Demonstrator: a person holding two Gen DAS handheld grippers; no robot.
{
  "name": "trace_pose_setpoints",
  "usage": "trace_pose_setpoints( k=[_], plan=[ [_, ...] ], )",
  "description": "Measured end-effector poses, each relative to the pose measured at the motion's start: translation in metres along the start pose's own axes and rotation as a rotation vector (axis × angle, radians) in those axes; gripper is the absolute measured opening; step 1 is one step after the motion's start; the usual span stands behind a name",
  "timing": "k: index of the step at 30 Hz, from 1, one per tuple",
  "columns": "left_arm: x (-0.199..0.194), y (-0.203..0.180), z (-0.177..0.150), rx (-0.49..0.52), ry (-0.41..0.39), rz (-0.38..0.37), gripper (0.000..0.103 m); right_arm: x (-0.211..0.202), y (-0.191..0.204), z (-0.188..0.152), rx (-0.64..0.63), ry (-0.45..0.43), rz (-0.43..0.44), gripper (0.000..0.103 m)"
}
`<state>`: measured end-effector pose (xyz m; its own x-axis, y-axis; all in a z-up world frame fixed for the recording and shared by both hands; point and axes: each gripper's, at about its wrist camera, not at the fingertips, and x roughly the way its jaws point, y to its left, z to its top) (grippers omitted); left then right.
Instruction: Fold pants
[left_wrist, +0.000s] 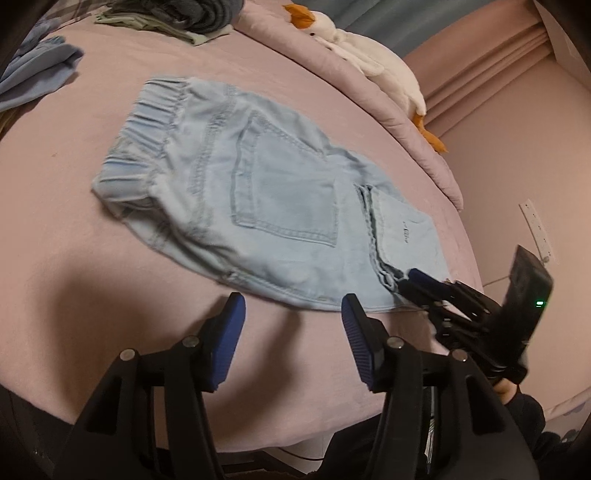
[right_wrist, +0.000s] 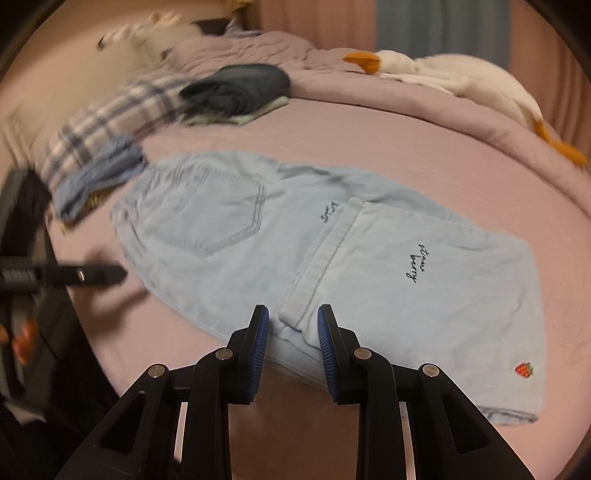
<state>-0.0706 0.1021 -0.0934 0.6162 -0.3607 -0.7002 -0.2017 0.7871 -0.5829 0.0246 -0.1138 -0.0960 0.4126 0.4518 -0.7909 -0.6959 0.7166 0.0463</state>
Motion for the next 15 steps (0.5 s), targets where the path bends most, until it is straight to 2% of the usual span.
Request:
trace_pose_setpoints(
  k=[3, 7, 10, 15],
  plan=[
    [-0.001, -0.002, 0.001, 0.014, -0.003, -0.013, 0.054, 0.013, 0.006, 0.002, -0.075, 0.036, -0.039, 0.027],
    [-0.001, 0.001, 0.002, 0.002, -0.007, -0.011, 0.055, 0.010, 0.016, 0.007, -0.157, 0.000, -0.060, 0.012],
    [-0.002, 0.005, 0.002, -0.012, -0.008, -0.015, 0.055, 0.003, 0.016, 0.014, -0.164, -0.036, -0.066, 0.007],
    [0.000, 0.004, 0.001, -0.011, -0.002, -0.011, 0.056, -0.004, 0.015, 0.020, -0.141, -0.066, -0.031, 0.007]
  ],
)
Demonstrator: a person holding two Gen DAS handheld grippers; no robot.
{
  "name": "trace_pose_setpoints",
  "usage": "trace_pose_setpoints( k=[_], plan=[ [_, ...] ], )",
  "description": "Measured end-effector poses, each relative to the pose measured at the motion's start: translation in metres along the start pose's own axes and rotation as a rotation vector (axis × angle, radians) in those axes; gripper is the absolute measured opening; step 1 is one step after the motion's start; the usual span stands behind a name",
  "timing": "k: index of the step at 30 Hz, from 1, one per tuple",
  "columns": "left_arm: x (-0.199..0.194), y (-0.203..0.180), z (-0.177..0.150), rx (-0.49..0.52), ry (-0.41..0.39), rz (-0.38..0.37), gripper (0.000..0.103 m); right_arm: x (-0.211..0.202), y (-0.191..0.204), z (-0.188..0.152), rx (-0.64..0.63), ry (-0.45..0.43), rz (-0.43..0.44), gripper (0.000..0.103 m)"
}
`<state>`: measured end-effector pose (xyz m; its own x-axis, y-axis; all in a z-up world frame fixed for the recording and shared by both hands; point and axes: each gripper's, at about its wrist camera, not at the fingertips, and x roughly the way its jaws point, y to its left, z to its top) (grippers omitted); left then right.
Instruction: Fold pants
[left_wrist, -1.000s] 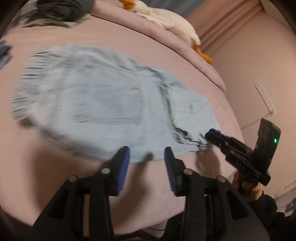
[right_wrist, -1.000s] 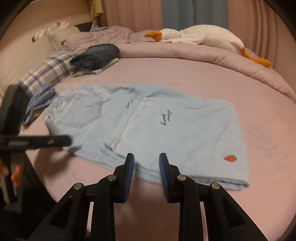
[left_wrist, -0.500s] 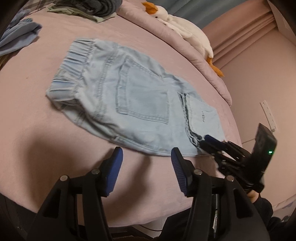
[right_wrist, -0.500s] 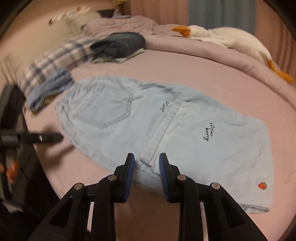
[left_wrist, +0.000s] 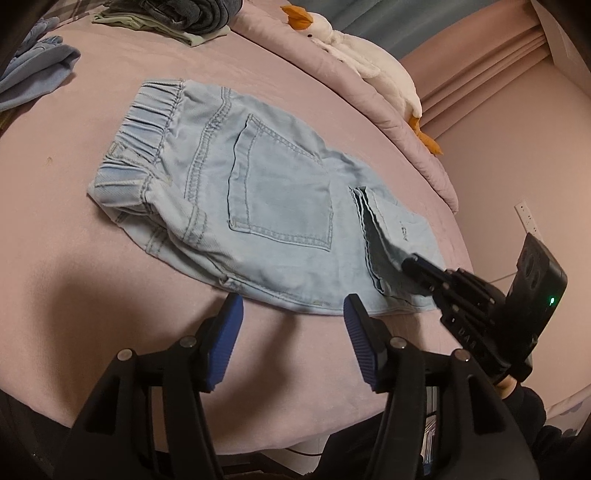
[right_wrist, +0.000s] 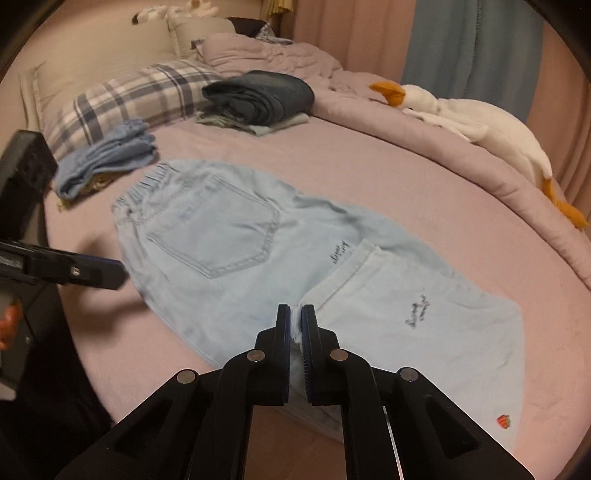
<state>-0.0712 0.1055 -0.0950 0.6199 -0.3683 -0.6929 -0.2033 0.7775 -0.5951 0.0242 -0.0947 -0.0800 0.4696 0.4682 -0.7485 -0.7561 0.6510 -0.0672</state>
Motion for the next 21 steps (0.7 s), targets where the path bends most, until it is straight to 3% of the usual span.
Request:
trace_pose_setpoints(
  k=[5, 10, 17, 21],
  plan=[
    [0.003, -0.004, 0.001, 0.011, 0.009, 0.007, 0.056, 0.017, 0.003, -0.011, 0.017, 0.066, 0.026, 0.007],
    [0.008, -0.015, 0.015, 0.035, 0.017, -0.002, 0.058, 0.020, 0.000, -0.016, 0.075, 0.057, 0.103, 0.007],
    [0.046, -0.081, 0.059, 0.189, 0.041, -0.070, 0.063, 0.027, 0.003, -0.016, 0.096, 0.042, 0.139, 0.007],
    [0.056, -0.124, 0.083, 0.240, -0.018, -0.139, 0.065, 0.024, -0.001, -0.021, 0.131, 0.028, 0.152, 0.007]
  ],
)
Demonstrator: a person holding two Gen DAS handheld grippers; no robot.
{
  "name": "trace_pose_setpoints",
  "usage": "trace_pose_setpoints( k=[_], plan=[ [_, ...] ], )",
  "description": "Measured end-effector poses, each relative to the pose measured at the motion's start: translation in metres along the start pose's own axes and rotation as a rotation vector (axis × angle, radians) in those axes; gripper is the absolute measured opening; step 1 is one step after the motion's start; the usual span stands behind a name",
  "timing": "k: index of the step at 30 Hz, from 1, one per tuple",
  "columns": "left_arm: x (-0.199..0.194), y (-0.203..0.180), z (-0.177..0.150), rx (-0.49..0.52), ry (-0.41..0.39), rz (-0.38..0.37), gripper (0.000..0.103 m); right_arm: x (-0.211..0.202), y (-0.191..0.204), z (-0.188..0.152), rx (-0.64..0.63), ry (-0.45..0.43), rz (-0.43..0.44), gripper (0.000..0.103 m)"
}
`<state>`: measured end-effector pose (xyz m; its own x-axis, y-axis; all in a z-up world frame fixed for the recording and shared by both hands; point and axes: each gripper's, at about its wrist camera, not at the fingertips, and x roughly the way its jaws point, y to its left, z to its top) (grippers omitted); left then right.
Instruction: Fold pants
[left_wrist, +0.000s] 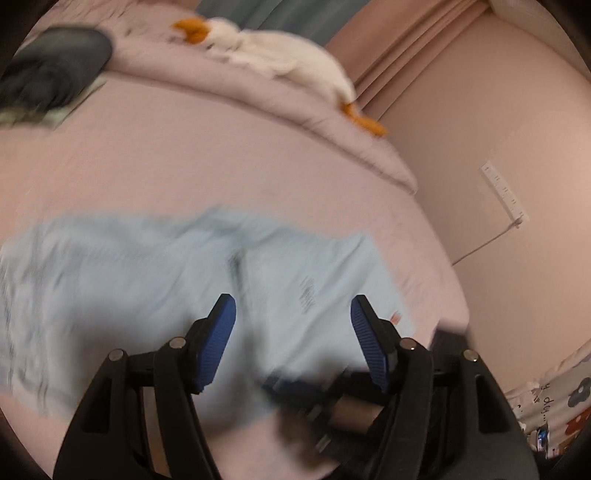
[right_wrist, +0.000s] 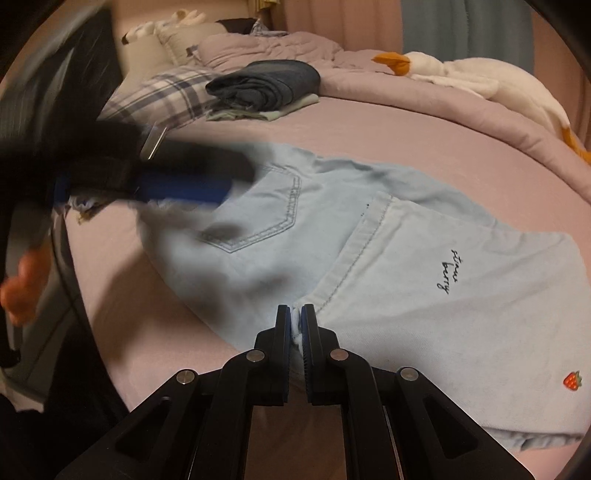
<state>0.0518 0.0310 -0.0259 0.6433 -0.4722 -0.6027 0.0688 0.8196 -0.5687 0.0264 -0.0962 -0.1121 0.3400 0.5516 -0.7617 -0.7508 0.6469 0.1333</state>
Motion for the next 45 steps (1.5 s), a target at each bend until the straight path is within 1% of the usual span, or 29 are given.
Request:
trace_pose_setpoints(
  k=[1, 2, 3, 5, 6, 8, 12, 13, 14, 15, 16, 18, 19, 20, 21, 23, 25, 26, 27, 28, 31, 33, 36, 39, 40, 41, 43, 44, 45],
  plan=[
    [0.008, -0.005, 0.005, 0.010, 0.006, -0.023, 0.068, -0.001, -0.001, -0.001, 0.007, -0.005, 0.005, 0.008],
    [0.022, -0.008, 0.009, 0.025, 0.039, -0.047, 0.069, -0.001, -0.002, -0.001, 0.015, -0.009, 0.011, 0.007],
    [0.047, -0.010, 0.010, 0.043, 0.113, -0.054, 0.069, 0.000, -0.003, -0.002, 0.026, -0.011, 0.018, 0.007],
    [0.088, -0.002, 0.005, 0.034, 0.218, 0.010, 0.065, 0.000, -0.005, -0.002, 0.039, -0.019, 0.032, 0.007],
    [0.103, 0.005, 0.002, 0.020, 0.251, 0.039, 0.062, 0.000, -0.005, -0.002, 0.031, -0.024, 0.024, 0.007],
    [0.118, 0.017, -0.005, -0.004, 0.285, 0.085, 0.047, -0.001, -0.008, -0.004, 0.045, -0.033, 0.035, 0.007],
    [0.113, 0.016, -0.011, 0.072, 0.272, 0.087, 0.048, -0.025, -0.025, -0.008, 0.094, -0.043, 0.067, 0.007],
    [0.110, 0.020, -0.009, 0.033, 0.242, 0.074, 0.048, -0.040, -0.037, -0.007, 0.113, -0.073, 0.085, 0.008],
    [0.113, 0.024, -0.009, -0.006, 0.272, 0.066, 0.047, -0.052, -0.049, -0.004, 0.135, -0.101, 0.082, 0.008],
    [0.114, 0.024, -0.012, 0.000, 0.270, 0.069, 0.047, -0.062, -0.065, 0.002, 0.167, -0.127, 0.060, 0.018],
    [0.115, 0.022, -0.013, 0.022, 0.267, 0.075, 0.047, -0.061, -0.083, 0.009, 0.197, -0.091, 0.046, 0.018],
    [0.115, 0.018, -0.016, 0.070, 0.266, 0.090, 0.047, -0.054, -0.115, 0.024, 0.218, -0.070, -0.201, 0.017],
    [0.115, 0.017, -0.017, 0.086, 0.266, 0.093, 0.047, -0.046, -0.136, 0.031, 0.275, -0.029, -0.230, 0.017],
    [0.115, 0.017, -0.018, 0.093, 0.264, 0.092, 0.047, -0.044, -0.156, 0.034, 0.348, -0.024, -0.212, 0.017],
    [0.117, 0.014, -0.016, 0.094, 0.263, 0.093, 0.047, -0.043, -0.170, 0.039, 0.373, -0.040, -0.200, 0.017],
    [0.118, 0.015, -0.016, 0.099, 0.264, 0.094, 0.047, -0.035, -0.185, 0.045, 0.352, -0.028, -0.276, 0.017],
    [0.120, 0.015, -0.017, 0.110, 0.264, 0.104, 0.047, -0.017, -0.200, 0.048, 0.375, 0.023, -0.282, 0.017],
    [0.120, 0.014, -0.016, 0.121, 0.264, 0.110, 0.047, -0.002, -0.208, 0.046, 0.390, 0.077, -0.304, 0.016],
    [0.119, 0.011, -0.017, 0.140, 0.263, 0.117, 0.047, 0.011, -0.212, 0.043, 0.394, 0.115, -0.296, 0.014],
    [0.119, 0.010, -0.017, 0.150, 0.262, 0.120, 0.047, 0.011, -0.211, 0.041, 0.376, 0.091, -0.300, 0.011],
    [0.118, 0.010, -0.019, 0.166, 0.260, 0.121, 0.047, 0.001, -0.210, 0.041, 0.407, 0.094, -0.317, 0.011],
    [0.117, 0.011, -0.020, 0.168, 0.261, 0.118, 0.047, -0.014, -0.194, 0.038, 0.380, 0.061, -0.315, 0.011],
    [0.119, 0.010, -0.019, 0.168, 0.259, 0.119, 0.047, -0.034, -0.155, 0.015, 0.286, 0.062, -0.311, 0.011],
    [0.116, 0.010, -0.020, 0.169, 0.252, 0.118, 0.046, -0.033, -0.127, -0.028, 0.215, 0.144, -0.389, 0.011],
    [0.115, 0.009, -0.021, 0.166, 0.247, 0.118, 0.046, -0.041, -0.123, -0.044, 0.197, 0.106, -0.405, 0.011],
    [0.109, 0.010, -0.023, 0.165, 0.239, 0.119, 0.046, -0.051, -0.118, -0.055, 0.194, 0.063, -0.413, 0.011],
    [0.101, 0.013, -0.028, 0.156, 0.238, 0.117, 0.046, -0.063, -0.115, -0.062, 0.247, 0.052, -0.398, 0.011],
    [0.095, 0.016, -0.031, 0.146, 0.235, 0.118, 0.050, -0.068, -0.115, -0.063, 0.256, 0.057, -0.387, 0.011],
    [0.089, 0.020, -0.035, 0.137, 0.236, 0.146, 0.053, -0.070, -0.114, -0.062, 0.256, 0.073, -0.380, 0.011]
  ],
)
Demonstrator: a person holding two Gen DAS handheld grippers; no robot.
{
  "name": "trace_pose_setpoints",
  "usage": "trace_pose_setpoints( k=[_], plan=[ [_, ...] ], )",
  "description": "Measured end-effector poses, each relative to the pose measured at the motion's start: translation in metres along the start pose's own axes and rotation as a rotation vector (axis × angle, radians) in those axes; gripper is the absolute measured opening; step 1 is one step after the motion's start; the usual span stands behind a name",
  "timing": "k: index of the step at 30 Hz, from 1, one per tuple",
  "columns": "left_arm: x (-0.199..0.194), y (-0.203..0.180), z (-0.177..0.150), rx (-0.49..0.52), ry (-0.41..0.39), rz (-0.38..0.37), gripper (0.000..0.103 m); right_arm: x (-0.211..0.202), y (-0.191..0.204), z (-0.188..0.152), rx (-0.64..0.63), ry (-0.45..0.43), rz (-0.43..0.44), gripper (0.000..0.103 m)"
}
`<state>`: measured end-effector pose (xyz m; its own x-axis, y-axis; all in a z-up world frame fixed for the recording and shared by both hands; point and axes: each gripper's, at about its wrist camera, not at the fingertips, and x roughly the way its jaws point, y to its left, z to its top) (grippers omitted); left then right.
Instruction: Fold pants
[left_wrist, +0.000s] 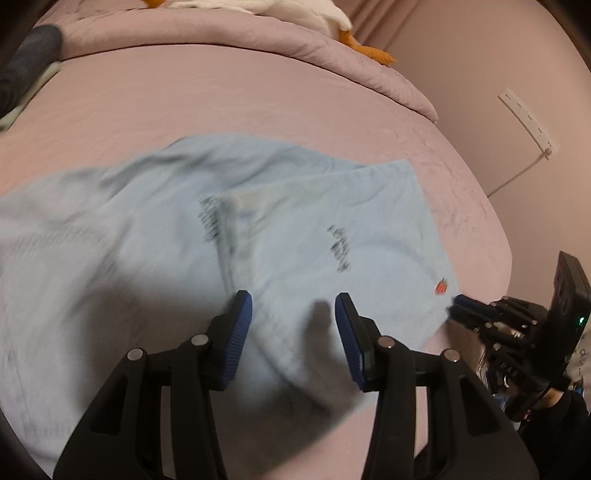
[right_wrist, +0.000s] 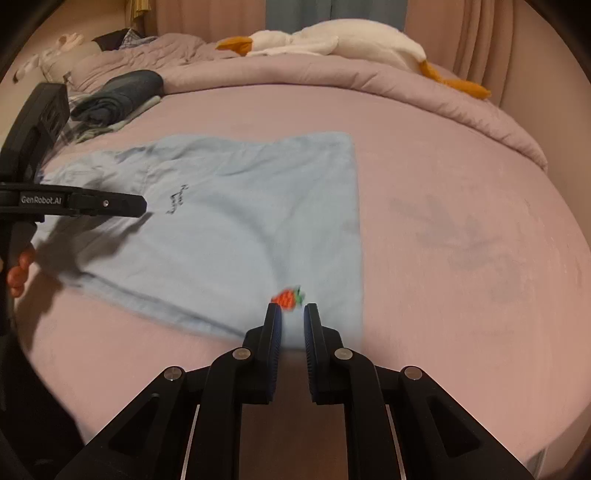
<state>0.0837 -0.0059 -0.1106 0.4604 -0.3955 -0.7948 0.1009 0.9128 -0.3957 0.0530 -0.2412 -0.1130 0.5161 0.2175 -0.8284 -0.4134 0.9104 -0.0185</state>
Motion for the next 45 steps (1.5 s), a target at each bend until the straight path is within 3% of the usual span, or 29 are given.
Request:
trace_pose_setpoints(
  k=[2, 7, 13, 21, 26, 45],
  plan=[
    [-0.011, 0.010, -0.013, -0.022, -0.012, 0.004, 0.053, -0.007, 0.001, 0.000, -0.007, 0.042, -0.011, 0.011],
    [-0.049, 0.019, -0.042, -0.047, -0.083, 0.072, 0.055, -0.025, 0.013, 0.008, 0.014, -0.041, 0.065, 0.015],
    [-0.093, 0.044, -0.071, -0.149, -0.148, 0.155, 0.061, -0.020, 0.050, 0.033, -0.016, -0.110, 0.175, 0.025],
    [-0.127, 0.080, -0.110, -0.282, -0.178, 0.192, 0.068, -0.007, 0.099, 0.047, -0.024, -0.105, 0.259, 0.026],
    [-0.121, 0.099, -0.114, -0.366, -0.172, 0.182, 0.068, -0.009, 0.105, 0.048, -0.033, -0.108, 0.265, 0.026],
    [-0.107, 0.119, -0.088, -0.423, -0.253, 0.144, 0.068, 0.002, 0.103, 0.051, -0.010, -0.069, 0.237, 0.026]
  ],
)
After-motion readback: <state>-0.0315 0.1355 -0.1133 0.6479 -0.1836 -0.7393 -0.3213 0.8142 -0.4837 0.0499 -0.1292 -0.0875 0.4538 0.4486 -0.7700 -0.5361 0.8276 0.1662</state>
